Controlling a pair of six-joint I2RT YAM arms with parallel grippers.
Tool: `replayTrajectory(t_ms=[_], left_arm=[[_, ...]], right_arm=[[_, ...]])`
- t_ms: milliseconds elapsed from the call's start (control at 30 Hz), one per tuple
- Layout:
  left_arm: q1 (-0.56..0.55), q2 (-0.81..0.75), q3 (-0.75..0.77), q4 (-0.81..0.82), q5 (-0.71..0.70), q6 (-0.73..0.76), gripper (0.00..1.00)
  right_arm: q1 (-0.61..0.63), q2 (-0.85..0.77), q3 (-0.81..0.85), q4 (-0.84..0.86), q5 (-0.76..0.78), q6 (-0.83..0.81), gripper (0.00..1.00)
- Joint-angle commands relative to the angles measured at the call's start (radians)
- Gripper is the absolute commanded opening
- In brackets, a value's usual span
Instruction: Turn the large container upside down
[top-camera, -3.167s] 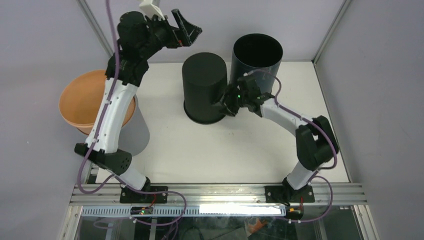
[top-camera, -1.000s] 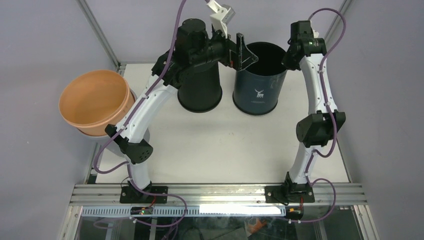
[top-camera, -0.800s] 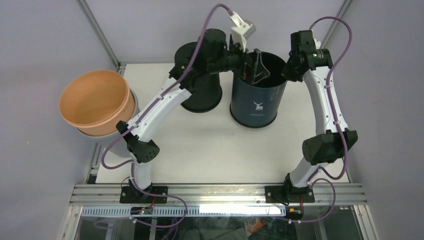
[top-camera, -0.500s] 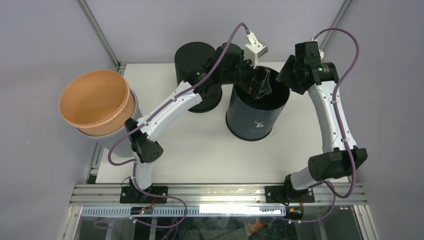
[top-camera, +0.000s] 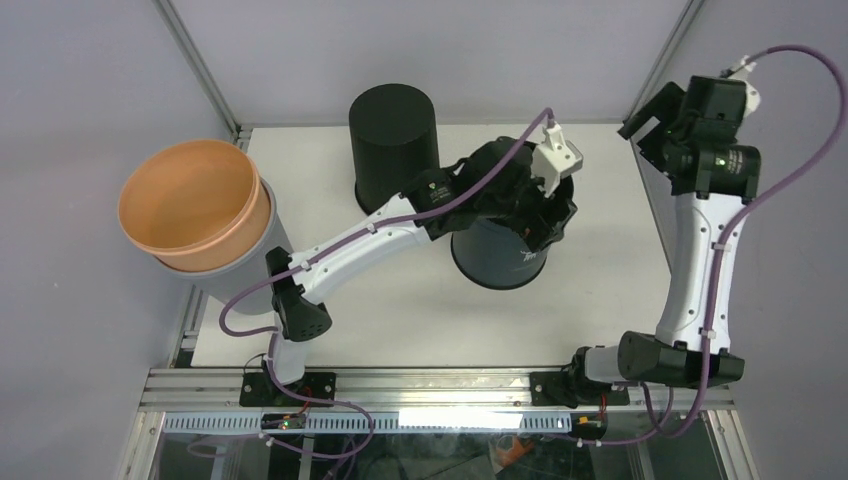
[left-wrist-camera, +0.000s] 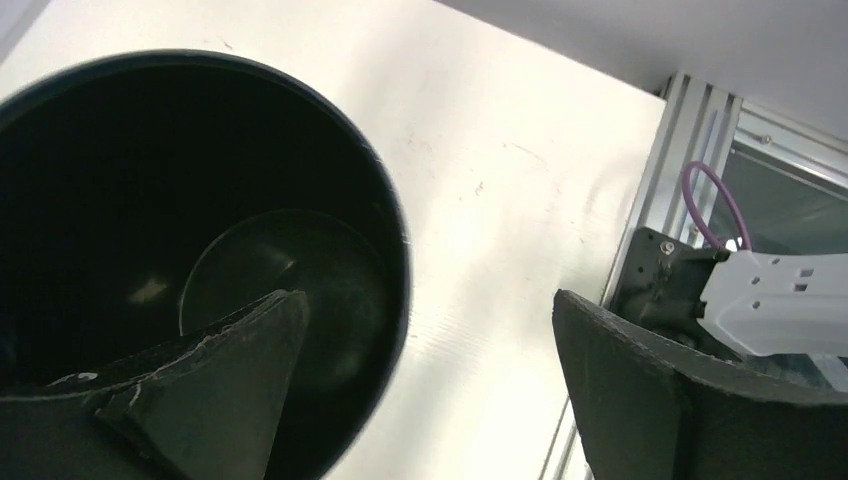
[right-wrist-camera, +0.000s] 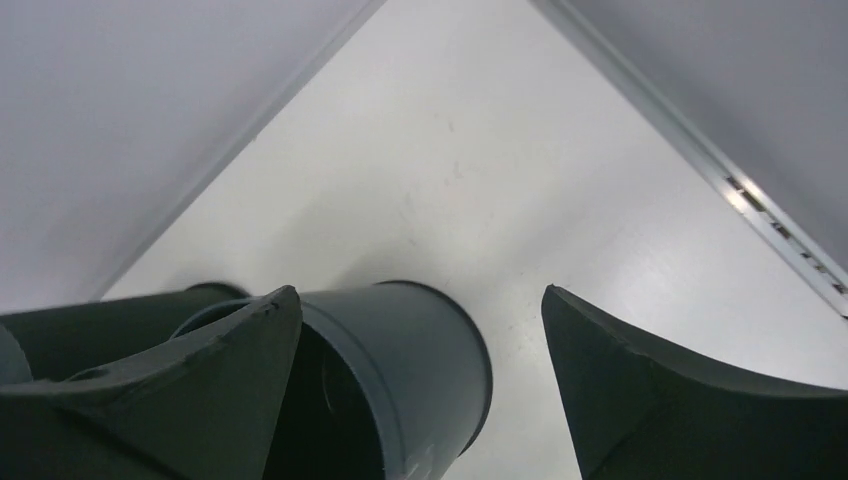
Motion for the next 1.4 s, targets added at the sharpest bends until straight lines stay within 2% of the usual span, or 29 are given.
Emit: replayTrajectory(t_ms=[0,100,167,233,300,400,467,500,633,833,900,1033,1200,1367], left_arm=[[-0.048,0.04,0.066,-0.067,-0.117,-0.014,0.99],[-0.053,0.072,0.058,-0.072,-0.186,-0.01,0.99],[-0.053,0.087,0.056,-0.069,-0.22,0.0,0.91],[-0.055,0.097,0.058,-0.068,-0.252,0.01,0.77],[-0.055,0.104,0.06,-0.069,-0.274,0.015,0.58],[-0.055,0.117,0.057,-0.069,-0.287,0.023,0.39],[-0.055,0.123,0.058,-0.068,-0.292,0.024,0.17],[-0.055,0.125,0.059,-0.069,-0.294,0.028,0.01],[-0.048,0.108,0.082,-0.066,-0.284,0.048,0.0],[0.065,0.063,0.214,-0.005,0.032,-0.108,0.0],[0.11,0.051,0.226,0.051,0.133,-0.175,0.0],[0.234,0.022,0.214,0.163,0.242,-0.365,0.0],[0.403,-0.137,-0.03,0.447,0.378,-0.573,0.0],[0.479,-0.278,-0.207,0.662,0.421,-0.704,0.0]], right_arm=[[-0.094,-0.072,0.04,0.003,-0.02,-0.054,0.94],[-0.103,-0.091,0.001,0.019,-0.069,-0.055,0.94],[-0.106,-0.101,-0.024,0.023,-0.088,-0.053,0.94],[-0.106,-0.117,-0.049,0.033,-0.096,-0.052,0.94],[-0.108,-0.133,-0.069,0.038,-0.108,-0.059,0.94],[-0.109,-0.14,-0.064,0.027,-0.12,-0.062,0.94],[-0.109,-0.145,-0.065,0.024,-0.122,-0.06,0.94],[-0.111,-0.146,-0.064,0.024,-0.123,-0.059,0.94],[-0.111,-0.139,-0.034,0.014,-0.159,-0.054,0.94],[-0.112,-0.132,-0.027,0.03,-0.205,-0.004,0.94],[-0.113,-0.14,-0.045,0.08,-0.325,0.05,0.94],[-0.115,-0.193,-0.157,0.222,-0.492,0.132,0.94],[-0.124,-0.252,-0.332,0.403,-0.75,0.186,0.94],[-0.127,-0.352,-0.605,0.718,-0.927,0.331,0.93]])
